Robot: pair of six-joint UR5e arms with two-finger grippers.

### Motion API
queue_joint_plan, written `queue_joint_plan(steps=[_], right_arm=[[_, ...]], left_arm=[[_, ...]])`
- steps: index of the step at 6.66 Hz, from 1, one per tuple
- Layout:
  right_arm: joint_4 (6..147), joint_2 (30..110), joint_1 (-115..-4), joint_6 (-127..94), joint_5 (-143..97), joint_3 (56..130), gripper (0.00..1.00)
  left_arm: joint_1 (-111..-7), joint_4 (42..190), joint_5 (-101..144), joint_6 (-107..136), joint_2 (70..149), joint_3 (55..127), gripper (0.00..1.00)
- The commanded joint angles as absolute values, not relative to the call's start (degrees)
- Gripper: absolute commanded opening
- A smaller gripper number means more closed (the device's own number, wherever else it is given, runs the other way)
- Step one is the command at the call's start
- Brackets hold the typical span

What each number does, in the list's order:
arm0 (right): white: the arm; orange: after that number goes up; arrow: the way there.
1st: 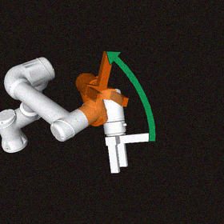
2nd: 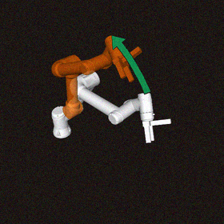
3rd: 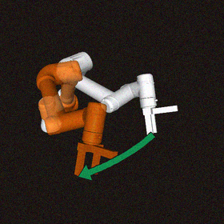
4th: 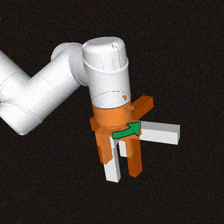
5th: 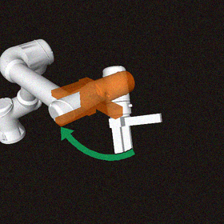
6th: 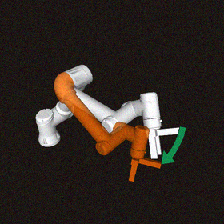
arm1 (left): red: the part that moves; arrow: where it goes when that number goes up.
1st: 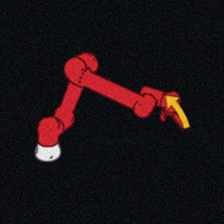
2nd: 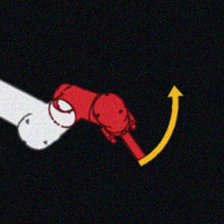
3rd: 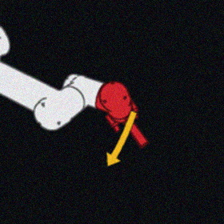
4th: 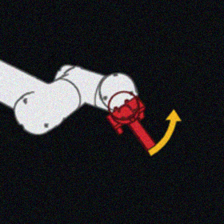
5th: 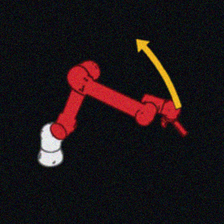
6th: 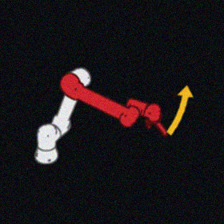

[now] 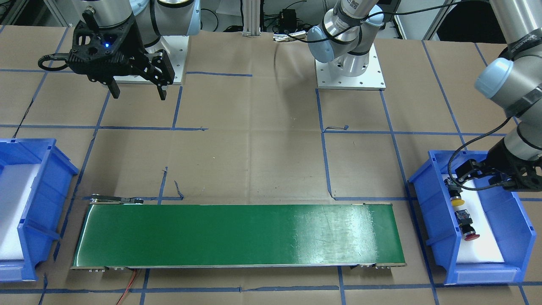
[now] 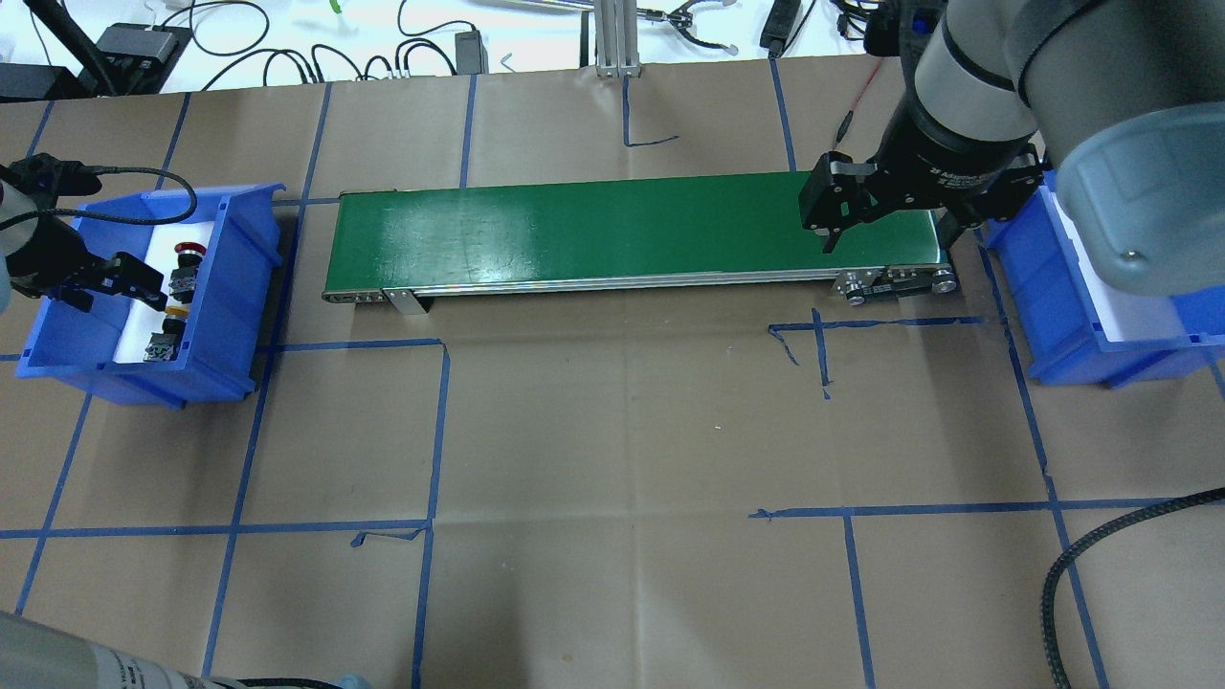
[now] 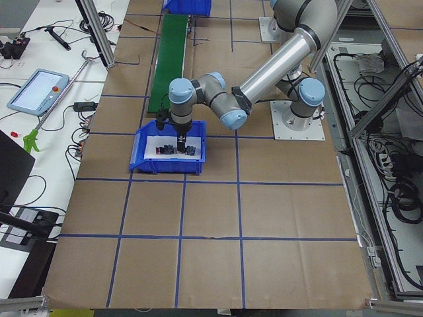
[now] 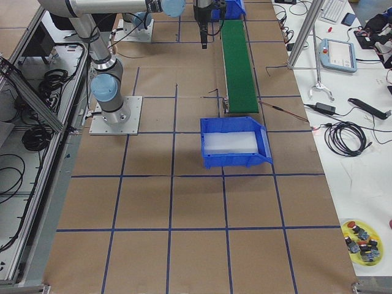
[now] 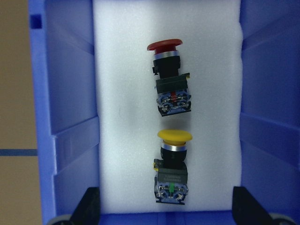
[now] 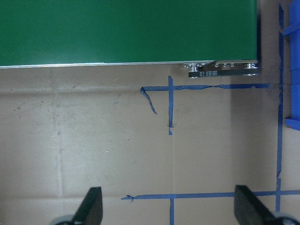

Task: Transport two buttons from left to right
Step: 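Lower the left gripper into the bin over the yellow-capped button, then close the left gripper on the yellow-capped button and lift it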

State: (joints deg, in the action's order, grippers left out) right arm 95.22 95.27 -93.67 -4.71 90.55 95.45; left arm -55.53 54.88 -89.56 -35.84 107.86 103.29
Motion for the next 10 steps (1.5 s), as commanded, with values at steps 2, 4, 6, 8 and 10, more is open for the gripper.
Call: queue_joint_plan(steps=[2, 4, 6, 8, 10], right_arm=[[95.3, 95.3, -93.7, -4.9, 90.5, 95.3, 1.0], [95.3, 95.3, -93.7, -5.0, 90.5, 95.2, 1.0], [95.3, 95.3, -93.7, -5.0, 90.4, 95.4, 1.0], [95.3, 95.3, -93.7, -4.9, 90.4, 95.4, 1.0], [95.3, 95.3, -93.7, -4.9, 90.4, 95.4, 1.0]], left_arm=[[-55.3, 49.1, -89.6, -35.9, 112.0, 106.1, 0.99], [-55.4, 49.0, -89.4, -35.9, 112.4, 106.3, 0.99], [-55.4, 49.0, -90.0, -35.9, 113.0, 106.3, 0.87], [-55.4, 49.0, -90.1, -35.5, 113.6, 106.2, 0.57], [-55.5, 49.8, -89.8, -33.7, 113.7, 105.4, 0.08]])
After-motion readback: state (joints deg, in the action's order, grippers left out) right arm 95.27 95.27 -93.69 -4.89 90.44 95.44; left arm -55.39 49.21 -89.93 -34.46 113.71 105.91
